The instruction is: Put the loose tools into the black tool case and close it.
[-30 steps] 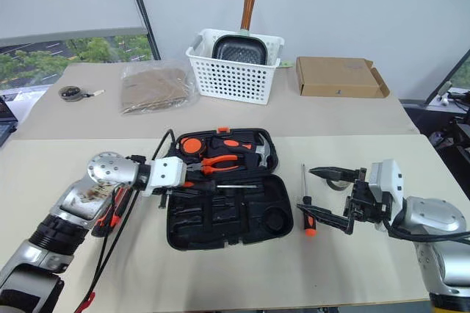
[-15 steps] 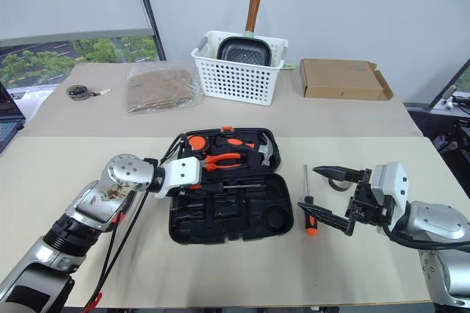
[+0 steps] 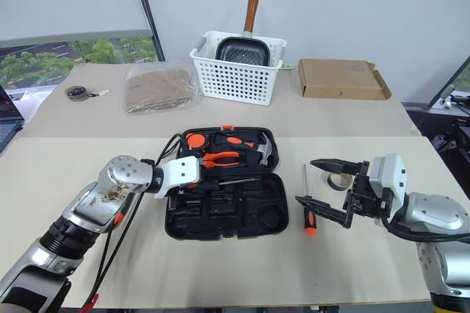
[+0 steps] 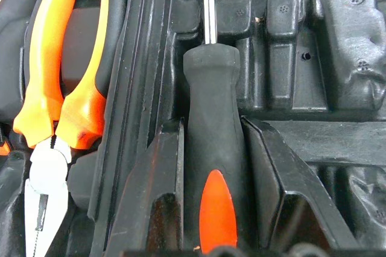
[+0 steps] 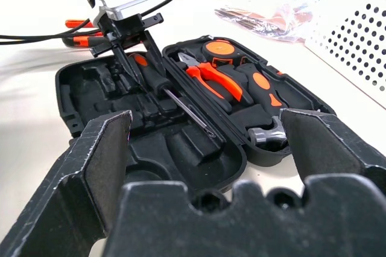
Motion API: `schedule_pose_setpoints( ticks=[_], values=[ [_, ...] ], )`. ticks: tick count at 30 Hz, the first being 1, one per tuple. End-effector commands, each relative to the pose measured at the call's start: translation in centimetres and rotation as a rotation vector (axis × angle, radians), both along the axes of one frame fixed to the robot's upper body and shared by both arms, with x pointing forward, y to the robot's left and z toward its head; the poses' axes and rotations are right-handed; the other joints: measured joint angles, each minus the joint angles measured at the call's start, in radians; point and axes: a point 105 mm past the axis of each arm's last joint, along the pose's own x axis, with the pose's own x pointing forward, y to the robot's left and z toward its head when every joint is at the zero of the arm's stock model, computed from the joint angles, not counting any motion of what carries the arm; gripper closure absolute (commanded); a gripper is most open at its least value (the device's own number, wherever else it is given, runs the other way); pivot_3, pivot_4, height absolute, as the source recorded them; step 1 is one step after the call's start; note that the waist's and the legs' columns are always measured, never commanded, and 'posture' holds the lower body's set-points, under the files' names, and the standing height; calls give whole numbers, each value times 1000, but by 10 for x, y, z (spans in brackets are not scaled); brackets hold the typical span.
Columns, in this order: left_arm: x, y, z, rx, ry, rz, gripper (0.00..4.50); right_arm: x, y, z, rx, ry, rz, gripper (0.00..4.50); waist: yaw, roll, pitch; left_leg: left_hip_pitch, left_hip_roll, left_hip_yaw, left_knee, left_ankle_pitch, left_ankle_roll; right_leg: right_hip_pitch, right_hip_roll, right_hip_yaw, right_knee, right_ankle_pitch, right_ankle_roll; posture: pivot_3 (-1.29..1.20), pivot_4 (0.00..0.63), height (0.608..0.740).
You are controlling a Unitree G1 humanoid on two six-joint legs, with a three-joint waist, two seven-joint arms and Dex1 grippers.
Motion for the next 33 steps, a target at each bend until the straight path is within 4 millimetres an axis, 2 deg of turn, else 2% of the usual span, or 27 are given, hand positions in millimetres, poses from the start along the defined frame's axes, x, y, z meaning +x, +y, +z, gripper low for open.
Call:
schedule_pose_setpoints(
  ticks=[1, 2, 4, 9, 14, 19, 23, 25, 26, 29, 30, 33],
  values=[
    [11, 10, 1, 43, -25, 68, 3543, -2, 4, 8, -5, -28, 18, 0, 0, 0, 0, 0, 0, 0, 0, 0, 0, 0, 0, 0, 0, 0, 0, 0, 150, 700],
    [12, 8, 3, 37, -34, 66, 3543, -2, 4, 8, -5, -27, 17, 0, 0, 0, 0, 0, 0, 0, 0, 0, 0, 0, 0, 0, 0, 0, 0, 0, 150, 700],
    [14, 7, 8, 25, -63, 70, 2538, -3, 4, 8, -4, -26, 15, 0, 0, 0, 0, 0, 0, 0, 0, 1, 0, 0, 0, 0, 0, 1, 0, 0, 150, 700],
    [19, 7, 34, 15, -168, 80, 878, -4, 3, 8, -7, -23, 10, 0, 3, 0, 0, -1, 0, -1, 1, 1, 0, 0, 0, 0, 1, 1, 0, 0, 150, 700],
    [17, 3, 69, -38, -255, 93, 878, -3, 3, 7, -7, -19, 11, 0, 2, 0, 0, -5, 0, -2, 1, 1, 1, -2, 0, 0, -1, 1, 0, 0, 150, 700],
    [20, -2, 90, -156, -284, 149, 878, -3, 1, 4, -6, -16, 12, 0, 1, 0, 0, -6, -1, -1, 1, 0, 2, -2, 0, 0, -2, 0, 0, 0, 150, 700],
    [27, -8, 86, -355, -227, 269, 1949, -2, 2, 4, -2, -16, 14, 0, 3, 0, 0, -6, -2, -1, 2, 0, 2, -1, 0, 0, -3, 0, 0, 0, 150, 700],
    [27, -14, 74, -468, -160, 336, 2816, -3, 3, 3, 0, -15, 14, 0, 2, 0, 0, -5, -2, -1, 2, 0, 3, 0, 0, 1, -2, 1, 1, 0, 150, 700],
    [25, -20, 64, -514, -122, 360, 3102, -3, 4, 3, 2, -14, 14, 0, 2, 0, 0, -5, -2, -1, 2, 0, 3, 0, 0, 1, -2, 1, 1, 0, 150, 700],
    [21, -29, 45, -585, -58, 412, 4288, -4, 4, 3, 4, -12, 12, 0, -1, -1, 1, -4, -2, -1, 2, 0, 2, 0, 0, 1, -2, 1, 1, 0, 150, 700],
    [20, -31, 38, -598, -43, 437, 4421, -5, 4, 3, 4, -12, 11, 0, 0, -1, 1, -4, -1, -1, 2, 0, 2, 0, 0, 1, -1, 1, 1, 0, 150, 700],
    [21, -33, 27, -603, -33, 481, 4421, -5, 4, 3, 4, -11, 10, 0, 1, -1, 1, -3, -1, -2, 2, 1, 1, 0, 0, 0, 0, 1, 1, 0, 150, 700]
  ],
)
